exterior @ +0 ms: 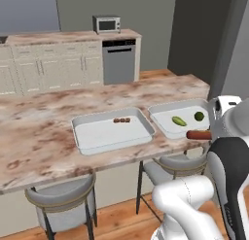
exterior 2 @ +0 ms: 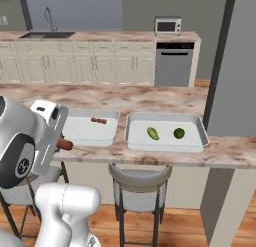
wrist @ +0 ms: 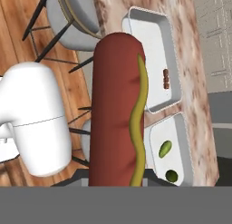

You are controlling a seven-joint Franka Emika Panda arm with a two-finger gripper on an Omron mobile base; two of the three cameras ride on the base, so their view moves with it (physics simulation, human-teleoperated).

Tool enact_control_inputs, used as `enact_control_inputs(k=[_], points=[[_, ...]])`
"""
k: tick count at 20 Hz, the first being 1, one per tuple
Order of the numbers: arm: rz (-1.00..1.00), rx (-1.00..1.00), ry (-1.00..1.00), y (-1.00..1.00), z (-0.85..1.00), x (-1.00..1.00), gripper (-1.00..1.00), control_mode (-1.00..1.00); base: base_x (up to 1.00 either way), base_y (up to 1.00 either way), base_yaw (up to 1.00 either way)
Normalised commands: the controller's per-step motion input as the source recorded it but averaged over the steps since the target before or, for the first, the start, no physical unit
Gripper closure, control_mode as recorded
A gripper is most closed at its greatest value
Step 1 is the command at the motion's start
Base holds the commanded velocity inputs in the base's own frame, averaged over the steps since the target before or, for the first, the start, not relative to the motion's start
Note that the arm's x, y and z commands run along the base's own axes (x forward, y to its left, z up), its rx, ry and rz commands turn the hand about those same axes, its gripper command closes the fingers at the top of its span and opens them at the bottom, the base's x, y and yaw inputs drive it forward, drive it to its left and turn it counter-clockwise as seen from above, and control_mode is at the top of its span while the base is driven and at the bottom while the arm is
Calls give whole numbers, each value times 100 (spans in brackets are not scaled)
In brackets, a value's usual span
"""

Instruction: Place the cold items (mango and lime) from the fridge in one tupperware on the dining counter. Place the warm items (kebab skewer and hot dog) in the stove area in another tupperware.

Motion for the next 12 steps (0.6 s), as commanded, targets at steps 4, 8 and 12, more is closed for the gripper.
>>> enact_control_inputs(k=[4, 8, 12], points=[[0, 0, 0, 0, 0, 0, 100, 100, 34, 41, -26], [0, 0, 0, 0, 0, 0, 100, 100, 42, 38, -24], [0, 0, 0, 0, 0, 0, 100, 100, 25, 36, -23]])
